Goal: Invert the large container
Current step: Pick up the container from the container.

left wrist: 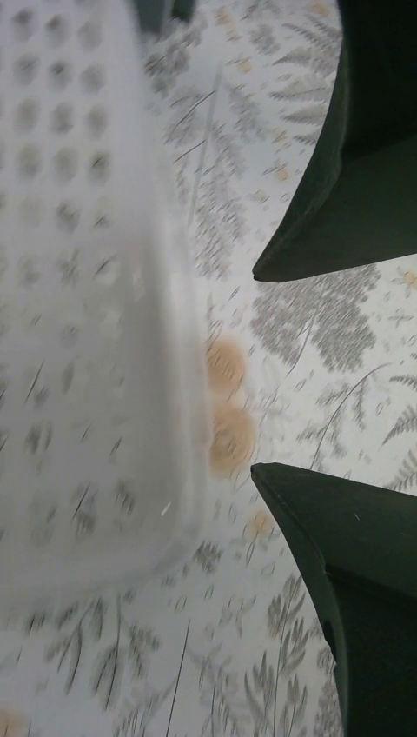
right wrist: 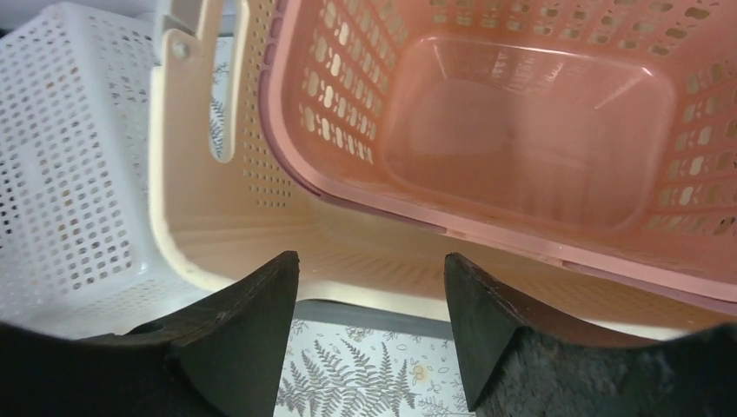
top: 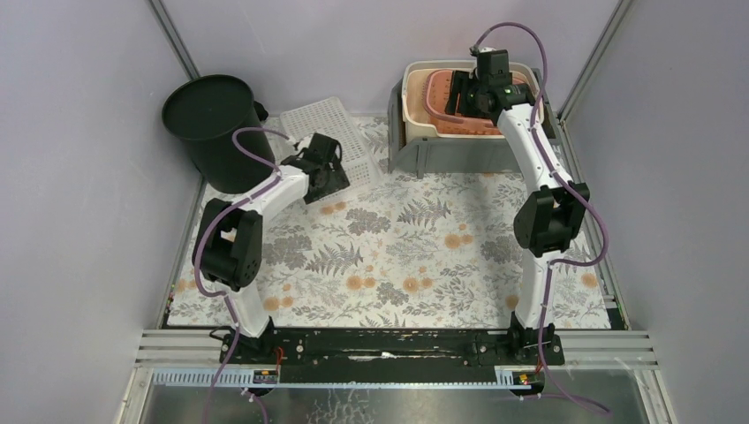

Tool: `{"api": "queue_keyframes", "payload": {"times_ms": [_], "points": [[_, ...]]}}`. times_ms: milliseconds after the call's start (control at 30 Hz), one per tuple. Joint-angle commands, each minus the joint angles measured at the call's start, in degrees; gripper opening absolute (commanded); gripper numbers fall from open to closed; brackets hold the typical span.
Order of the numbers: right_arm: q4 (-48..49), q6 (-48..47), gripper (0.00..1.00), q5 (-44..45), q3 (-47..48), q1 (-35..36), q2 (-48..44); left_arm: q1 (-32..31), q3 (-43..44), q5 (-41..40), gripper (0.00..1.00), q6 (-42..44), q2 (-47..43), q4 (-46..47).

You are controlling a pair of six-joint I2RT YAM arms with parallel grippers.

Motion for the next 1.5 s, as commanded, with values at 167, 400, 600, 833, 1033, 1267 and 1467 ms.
{"api": "queue_keyframes", "payload": {"times_ms": [167, 400, 600, 833, 1033, 1267, 1467], "points": [[1.1, -1.4, 0.71, -0.6, 4.0, -1.0, 4.7, 8.9, -3.1, 0.0, 0.83, 1.0, -1.4, 4.1], [2.0, -3.1, 0.78, -0.7, 3.9, -1.0, 6.4, 9.1, -5.3, -1.1, 0.85, 0.9, -3.5, 4.1], [0.7, -5.4, 0.81, 0.0, 6.0, -1.0, 8.5, 9.1, -8.7, 2.1, 0.90, -0.2, -8.1, 4.1], [0.6, -6.0, 0.73, 1.3, 2.3, -1.0, 7.5, 6.8, -13.9, 4.5, 0.91, -0.9, -16.4, 4.2], [0.6, -6.4, 0.68, 2.5, -0.2, -1.0, 5.6, 4.3, -15.3, 4.3, 0.91, -1.3, -20.8, 2.8], [8.2, -3.5, 0.77, -5.1, -5.4, -0.9, -2.9, 2.5, -15.8, 4.7, 0.91, -1.6, -24.8, 1.0], [17.8, -0.2, 0.79, -9.3, -9.2, -0.8, -6.1, 2.1, -15.8, 5.4, 0.91, -1.3, -27.5, 0.0]]}}
